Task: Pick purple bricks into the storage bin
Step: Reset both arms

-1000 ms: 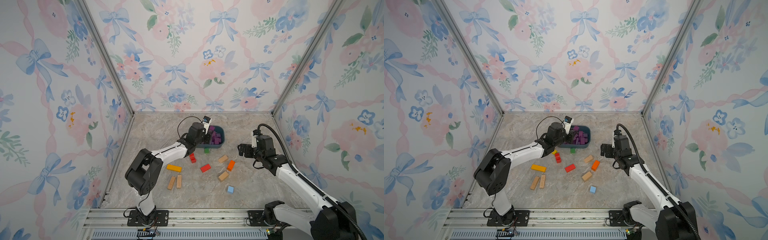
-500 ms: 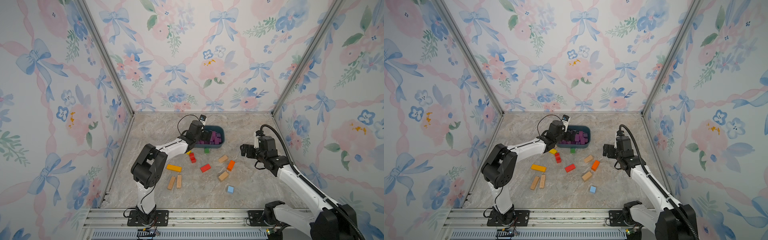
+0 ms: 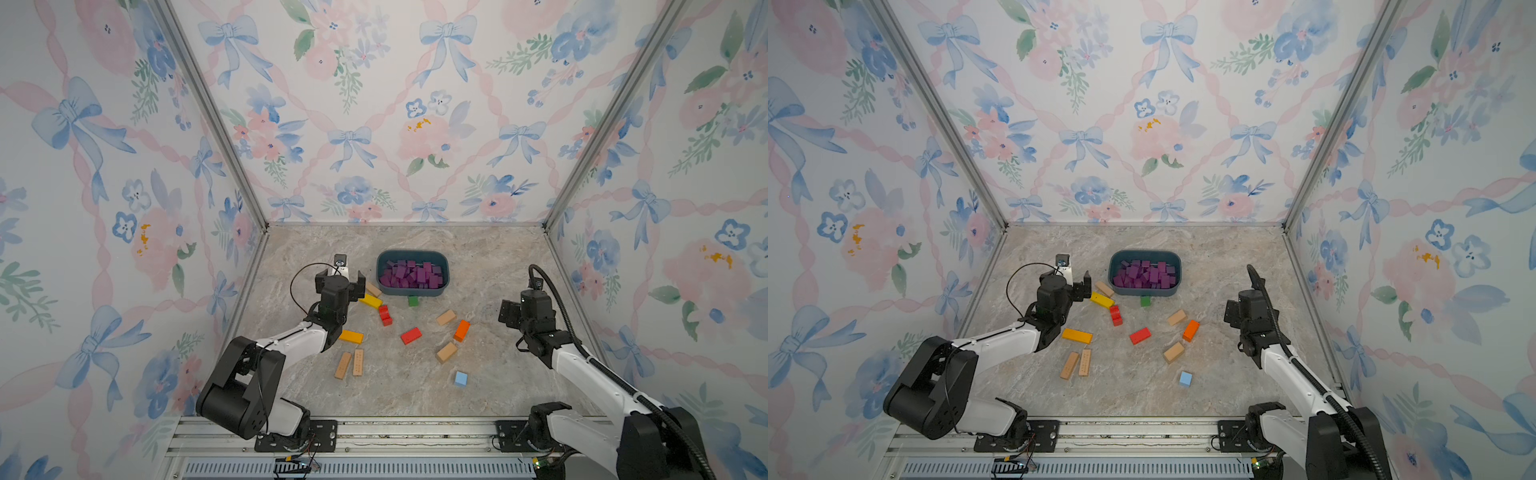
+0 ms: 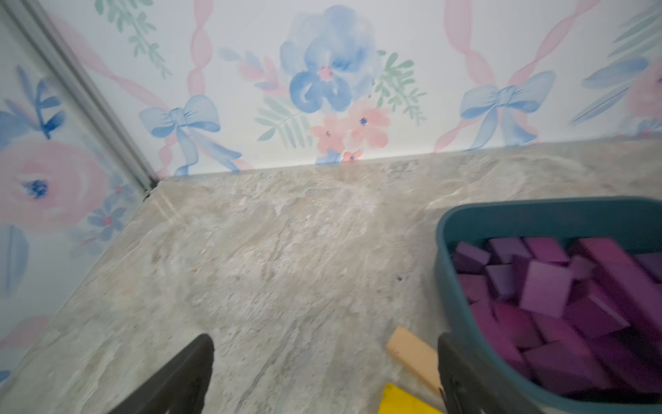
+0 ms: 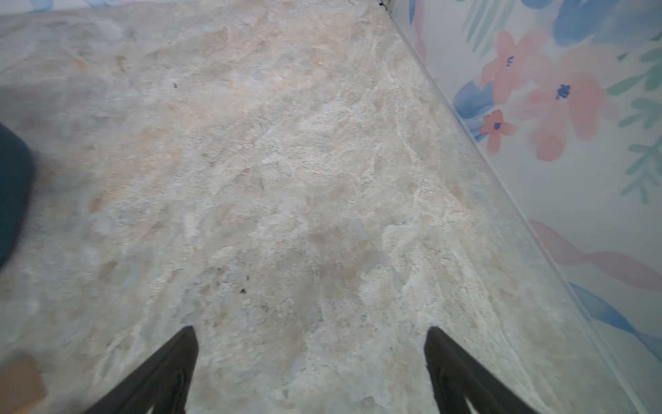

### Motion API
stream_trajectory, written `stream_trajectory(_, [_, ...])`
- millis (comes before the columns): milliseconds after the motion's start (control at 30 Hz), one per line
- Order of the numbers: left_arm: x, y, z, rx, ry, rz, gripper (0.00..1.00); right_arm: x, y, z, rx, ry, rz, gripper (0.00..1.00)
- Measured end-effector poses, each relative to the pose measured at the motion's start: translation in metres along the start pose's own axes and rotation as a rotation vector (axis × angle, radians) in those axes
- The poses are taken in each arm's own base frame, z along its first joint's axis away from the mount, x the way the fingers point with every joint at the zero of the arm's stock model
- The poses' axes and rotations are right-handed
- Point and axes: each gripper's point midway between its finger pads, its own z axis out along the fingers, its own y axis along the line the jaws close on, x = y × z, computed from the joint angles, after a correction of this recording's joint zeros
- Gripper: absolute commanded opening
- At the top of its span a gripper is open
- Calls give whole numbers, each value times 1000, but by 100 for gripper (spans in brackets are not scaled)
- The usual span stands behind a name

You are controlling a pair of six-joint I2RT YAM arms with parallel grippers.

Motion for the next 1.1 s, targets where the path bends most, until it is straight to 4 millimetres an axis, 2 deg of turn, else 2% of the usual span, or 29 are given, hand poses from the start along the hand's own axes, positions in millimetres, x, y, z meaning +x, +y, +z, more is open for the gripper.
stream_trajectory(100, [14,13,-2,-30,10,8,98,1,-4,3,21,-47,-4,97])
stream_trajectory(267, [6,16,-7,-32,-51,14,98,12,-5,14,35,-75,-19,97])
stream_trajectory(367, [4,23,-15,-37,-82,3,98,8,-5,20,39,-96,-26,97])
stream_trajectory(600, [4,65,-33,-86,-162,-79,98,-1,-8,37,21,-131,20,97])
stream_trajectory(733, [4,85,-37,-117,-191,-119,98,-6,-6,47,18,-129,12,97])
stream_trajectory(967, [14,86,-32,-119,-181,-120,98,-16,-15,53,2,-156,45,97])
stream_trajectory(1100, [34,88,-19,-123,-132,-118,98,-20,-13,54,-27,-174,55,97])
